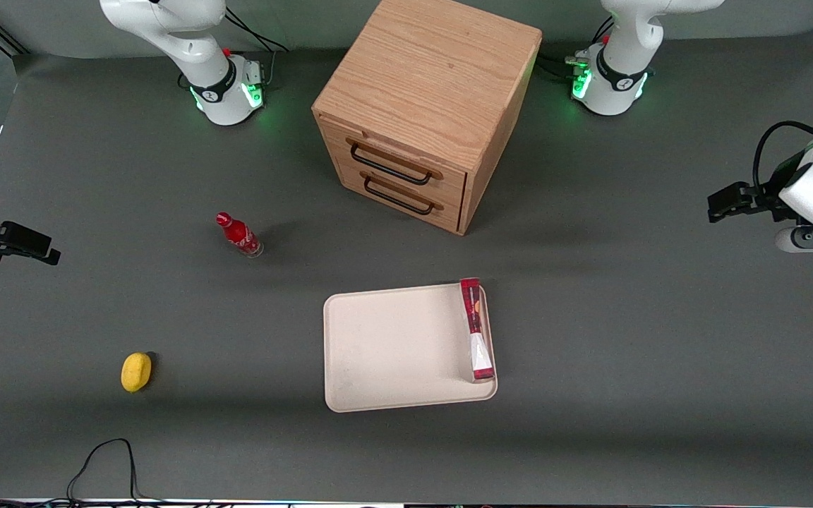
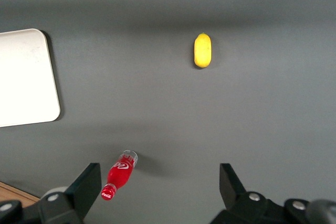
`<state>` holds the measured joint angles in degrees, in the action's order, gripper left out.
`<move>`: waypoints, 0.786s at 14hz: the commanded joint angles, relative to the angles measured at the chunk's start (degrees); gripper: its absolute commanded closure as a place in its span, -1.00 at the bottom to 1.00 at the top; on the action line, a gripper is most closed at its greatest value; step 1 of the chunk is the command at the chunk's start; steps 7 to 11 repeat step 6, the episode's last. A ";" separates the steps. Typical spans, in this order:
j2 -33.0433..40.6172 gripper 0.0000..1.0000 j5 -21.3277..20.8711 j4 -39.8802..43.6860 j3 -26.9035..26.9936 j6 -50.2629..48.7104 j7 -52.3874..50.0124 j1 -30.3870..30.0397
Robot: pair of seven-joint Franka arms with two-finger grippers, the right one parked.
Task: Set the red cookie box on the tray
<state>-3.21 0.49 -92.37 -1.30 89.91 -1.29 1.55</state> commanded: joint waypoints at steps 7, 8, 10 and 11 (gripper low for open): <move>0.75 -1.00 1.89 0.53 0.94 -1.84 1.11 0.82; 0.75 -1.00 1.89 0.53 0.94 -1.84 1.11 0.82; 0.75 -1.00 1.89 0.53 0.94 -1.84 1.11 0.82; 0.75 -1.00 1.89 0.53 0.94 -1.84 1.11 0.82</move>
